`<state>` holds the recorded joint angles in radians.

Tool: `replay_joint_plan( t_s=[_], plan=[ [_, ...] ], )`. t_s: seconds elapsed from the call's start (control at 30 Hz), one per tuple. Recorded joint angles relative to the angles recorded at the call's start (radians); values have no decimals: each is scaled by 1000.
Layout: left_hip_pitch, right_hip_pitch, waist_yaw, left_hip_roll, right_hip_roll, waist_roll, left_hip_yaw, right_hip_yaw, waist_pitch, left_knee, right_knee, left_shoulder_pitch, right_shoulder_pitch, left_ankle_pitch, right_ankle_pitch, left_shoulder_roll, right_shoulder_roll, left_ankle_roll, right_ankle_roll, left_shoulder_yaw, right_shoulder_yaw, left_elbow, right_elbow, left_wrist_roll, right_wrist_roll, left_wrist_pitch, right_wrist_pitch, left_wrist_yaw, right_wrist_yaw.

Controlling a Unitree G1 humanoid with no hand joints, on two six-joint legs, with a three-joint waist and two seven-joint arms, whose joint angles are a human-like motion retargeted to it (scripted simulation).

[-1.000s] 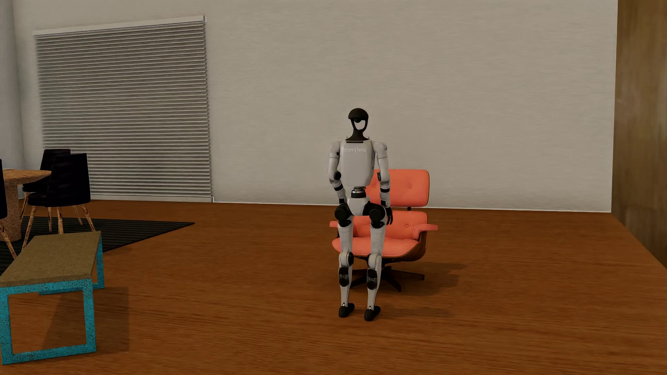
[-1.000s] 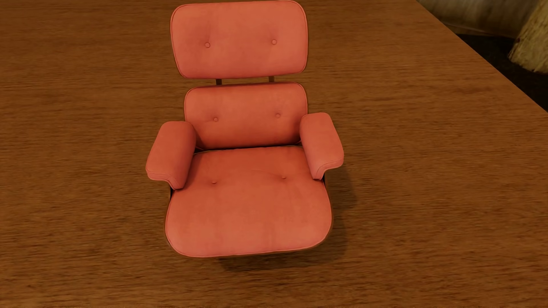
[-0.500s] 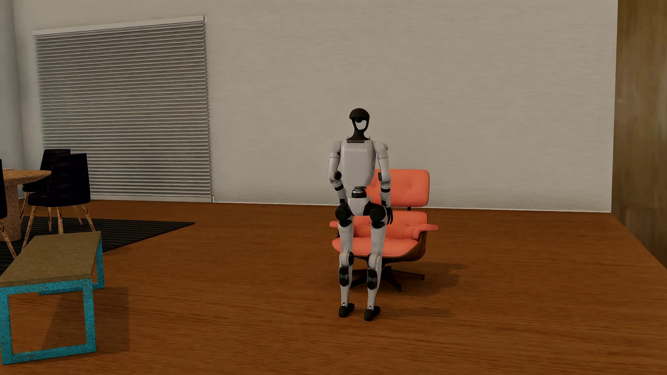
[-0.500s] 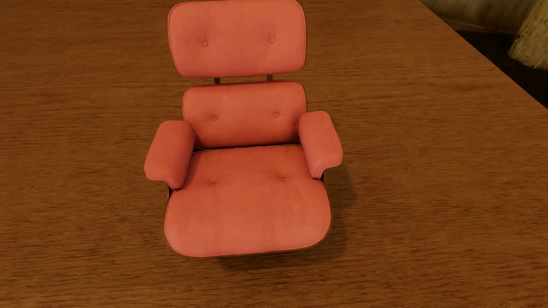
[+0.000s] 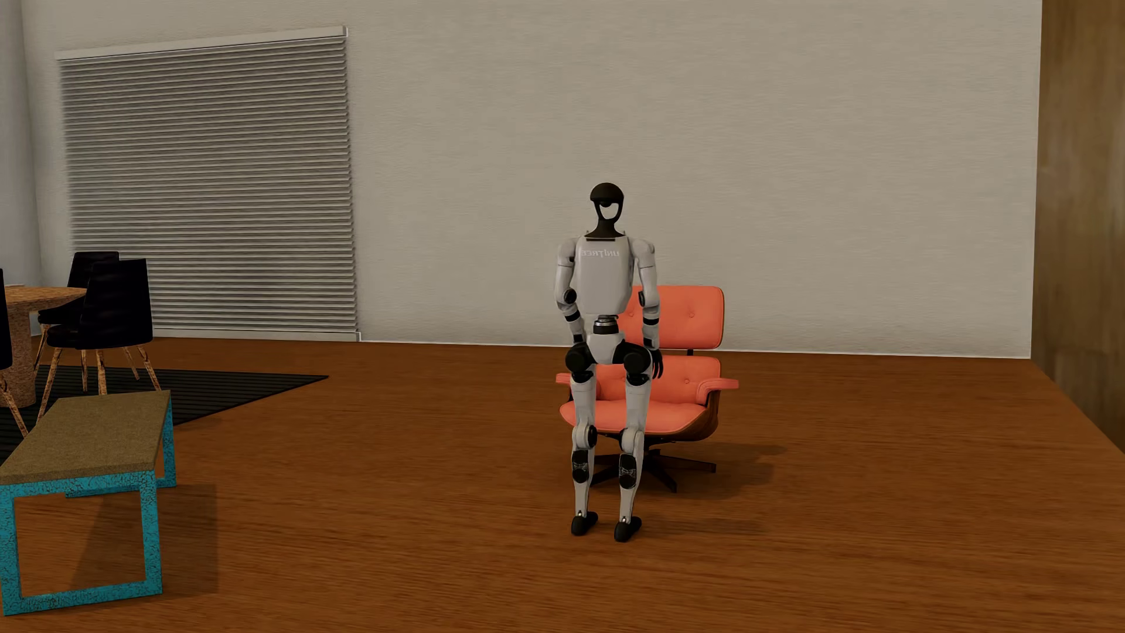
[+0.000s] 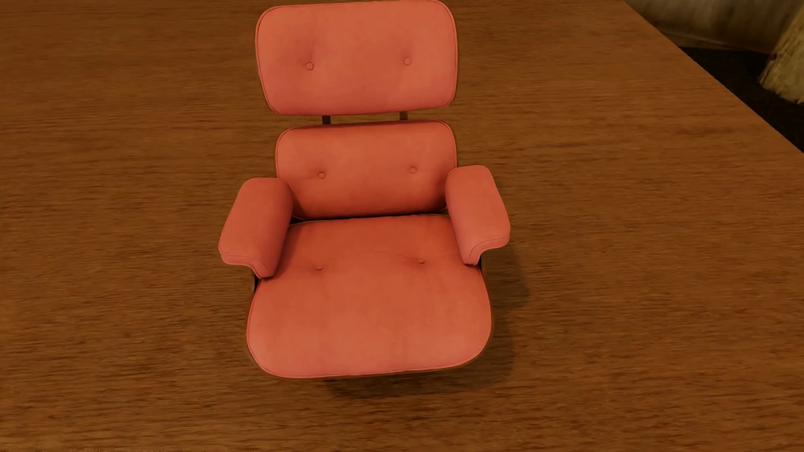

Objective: Approach the armchair

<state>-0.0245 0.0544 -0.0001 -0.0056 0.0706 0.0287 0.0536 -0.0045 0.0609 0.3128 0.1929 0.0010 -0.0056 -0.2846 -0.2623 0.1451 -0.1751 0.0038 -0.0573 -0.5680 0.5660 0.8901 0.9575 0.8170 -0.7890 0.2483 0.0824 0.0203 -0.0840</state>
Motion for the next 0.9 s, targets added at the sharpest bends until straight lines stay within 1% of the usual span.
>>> replay_joint_plan(
  t_s=[0.17,0.37,0.43,0.57,0.63,0.67,0.77,0.83,0.9],
  plan=[
    [0,4,1,-3,-3,0,-5,-5,0,3,-1,-1,9,-1,-2,-2,18,3,1,29,-27,1,-10,-4,14,-10,13,-8,-1],
    [4,6,-1,-3,-3,1,-1,-3,6,9,5,7,12,-6,-4,-5,34,9,2,53,-25,-6,-9,5,0,-14,10,-9,0],
    [5,6,0,-2,-2,2,1,-1,9,9,6,6,11,-7,-3,-6,37,12,2,53,-26,-7,-8,11,-3,-20,11,-22,-4],
    [4,5,0,-2,-1,2,2,1,17,9,5,-12,4,-9,-3,9,42,14,4,37,-26,4,-10,50,-2,-84,21,-98,6],
    [4,3,1,-3,-2,2,2,2,19,2,4,-18,2,-7,0,13,41,14,5,49,-21,7,-10,68,-3,-96,22,-120,5],
    [5,1,1,-3,-3,2,2,2,20,-2,3,-19,1,-5,1,11,41,14,5,57,-19,6,-9,75,-4,-93,23,-116,5],
    [5,-4,1,-6,-5,2,4,5,19,-14,1,-10,-4,0,4,-3,43,14,8,78,-14,1,-8,88,-5,-61,24,-62,4],
    [4,-6,2,-8,-7,1,5,4,19,-15,1,4,-1,0,4,-14,34,14,9,90,-13,-2,-8,81,-4,-48,13,-44,4],
    [3,-7,2,-9,-8,1,3,2,18,-14,3,10,2,-1,3,-20,31,14,10,103,-13,1,-8,64,-2,-44,10,-44,3]
  ],
)
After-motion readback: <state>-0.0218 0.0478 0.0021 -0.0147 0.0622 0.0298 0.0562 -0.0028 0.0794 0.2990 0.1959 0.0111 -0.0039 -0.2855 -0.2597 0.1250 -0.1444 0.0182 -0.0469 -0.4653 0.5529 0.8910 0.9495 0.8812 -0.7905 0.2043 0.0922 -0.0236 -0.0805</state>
